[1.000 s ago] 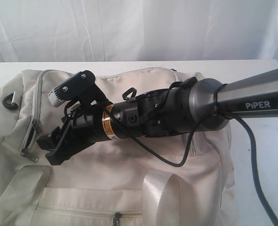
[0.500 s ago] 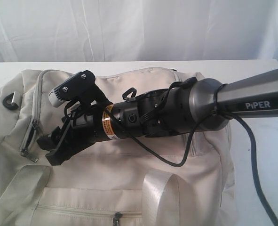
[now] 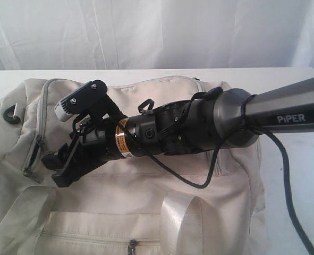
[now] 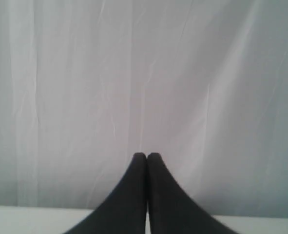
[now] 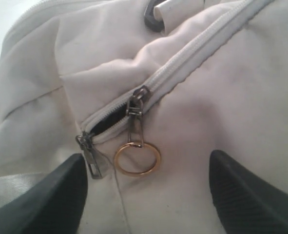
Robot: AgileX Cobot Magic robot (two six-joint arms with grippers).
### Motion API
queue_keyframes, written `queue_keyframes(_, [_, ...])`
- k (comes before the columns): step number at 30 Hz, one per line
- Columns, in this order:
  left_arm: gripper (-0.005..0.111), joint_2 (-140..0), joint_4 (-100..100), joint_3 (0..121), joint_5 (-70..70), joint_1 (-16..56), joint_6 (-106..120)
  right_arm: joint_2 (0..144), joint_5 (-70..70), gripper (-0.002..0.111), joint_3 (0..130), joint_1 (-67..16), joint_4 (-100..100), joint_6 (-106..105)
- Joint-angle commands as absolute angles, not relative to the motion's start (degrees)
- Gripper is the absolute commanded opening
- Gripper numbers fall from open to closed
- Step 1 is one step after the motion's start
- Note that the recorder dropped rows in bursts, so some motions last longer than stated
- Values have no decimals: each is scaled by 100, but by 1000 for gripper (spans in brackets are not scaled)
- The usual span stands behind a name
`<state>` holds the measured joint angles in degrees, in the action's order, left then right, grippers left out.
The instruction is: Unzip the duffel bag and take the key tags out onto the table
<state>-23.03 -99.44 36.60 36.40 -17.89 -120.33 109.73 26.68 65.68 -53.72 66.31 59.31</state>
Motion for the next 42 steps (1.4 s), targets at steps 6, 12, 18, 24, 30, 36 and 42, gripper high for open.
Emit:
queue_keyframes(6, [0, -2279, -9219, 2466, 3719, -1759, -12109, 10961, 2676, 66, 6592, -5379, 6667, 5980])
queue_keyframes(12, [0, -2279, -9995, 2205, 3550, -1759, -12109, 10947, 2842, 66, 6592, -5379, 6667, 5980])
queue_keyframes(18, [28, -2279, -9995, 1725, 3666, -1759, -12103, 10843, 3216, 66, 6606, -5379, 6770, 5951])
queue_keyframes(24, [53, -2279, -9995, 1116, 3576, -1759, -12103, 10932, 2948, 66, 6618, -5392, 6780, 5882])
queue_keyframes(30, [53, -2279, -9995, 771, 3489, -1759, -12103, 11209, 2841, 56, 6762, -5443, 6775, 5660])
queue_keyframes(36, [53, -2279, -9987, 663, 3657, -1759, -11854, 11550, 2849, 52, 7168, -5525, 6760, 5660])
queue_keyframes(42, [53, -2279, -9987, 663, 3641, -1663, -11575, 11734, 2893, 51, 7288, -5559, 6785, 5660])
